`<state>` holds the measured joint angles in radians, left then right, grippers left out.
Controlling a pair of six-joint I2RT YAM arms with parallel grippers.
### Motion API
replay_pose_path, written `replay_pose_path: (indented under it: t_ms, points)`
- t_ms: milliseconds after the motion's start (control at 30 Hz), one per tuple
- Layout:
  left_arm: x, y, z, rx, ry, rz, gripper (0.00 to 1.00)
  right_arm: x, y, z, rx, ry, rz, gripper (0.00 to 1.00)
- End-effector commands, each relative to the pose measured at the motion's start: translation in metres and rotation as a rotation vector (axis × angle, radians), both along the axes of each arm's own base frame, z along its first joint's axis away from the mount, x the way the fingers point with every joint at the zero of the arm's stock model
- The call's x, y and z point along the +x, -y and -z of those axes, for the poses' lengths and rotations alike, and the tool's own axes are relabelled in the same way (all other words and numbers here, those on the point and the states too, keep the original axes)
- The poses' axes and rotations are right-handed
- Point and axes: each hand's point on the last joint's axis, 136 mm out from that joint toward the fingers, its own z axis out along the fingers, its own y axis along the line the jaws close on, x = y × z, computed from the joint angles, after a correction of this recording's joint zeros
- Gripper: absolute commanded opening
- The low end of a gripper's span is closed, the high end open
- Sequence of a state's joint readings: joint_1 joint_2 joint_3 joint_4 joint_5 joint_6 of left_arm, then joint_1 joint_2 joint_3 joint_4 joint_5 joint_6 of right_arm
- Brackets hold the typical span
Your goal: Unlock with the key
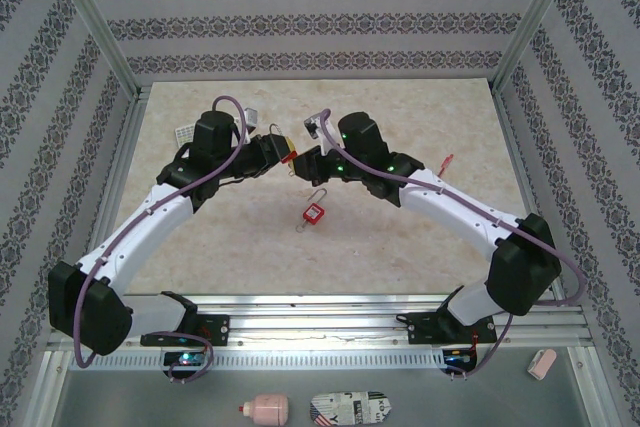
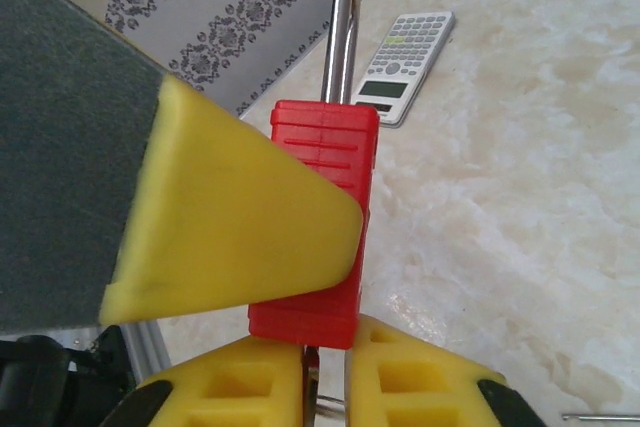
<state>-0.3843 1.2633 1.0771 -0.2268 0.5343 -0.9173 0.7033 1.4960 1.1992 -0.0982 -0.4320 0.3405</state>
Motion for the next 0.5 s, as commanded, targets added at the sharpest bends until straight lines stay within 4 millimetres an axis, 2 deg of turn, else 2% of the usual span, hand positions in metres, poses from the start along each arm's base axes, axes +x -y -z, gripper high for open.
replay_pose_path:
  t_ms: [0,200,333,467]
  points:
    - [-0.001,0.006,-0.003,-0.019,-0.003,0.012,0.0,-0.005,-0.01,-0.005,-0.008,0.032,-0.04,0.14]
    - [0.002,0.007,-0.001,-0.028,-0.018,0.004,0.0,-0.011,-0.012,-0.003,-0.028,0.042,-0.05,0.14]
    - [0.004,0.009,0.0,-0.036,-0.049,0.002,0.0,-0.015,-0.014,0.0,-0.079,0.081,-0.057,0.01]
    - [0.004,0.014,0.003,-0.047,-0.121,0.018,0.0,-0.024,-0.017,0.005,-0.186,0.161,-0.078,0.0]
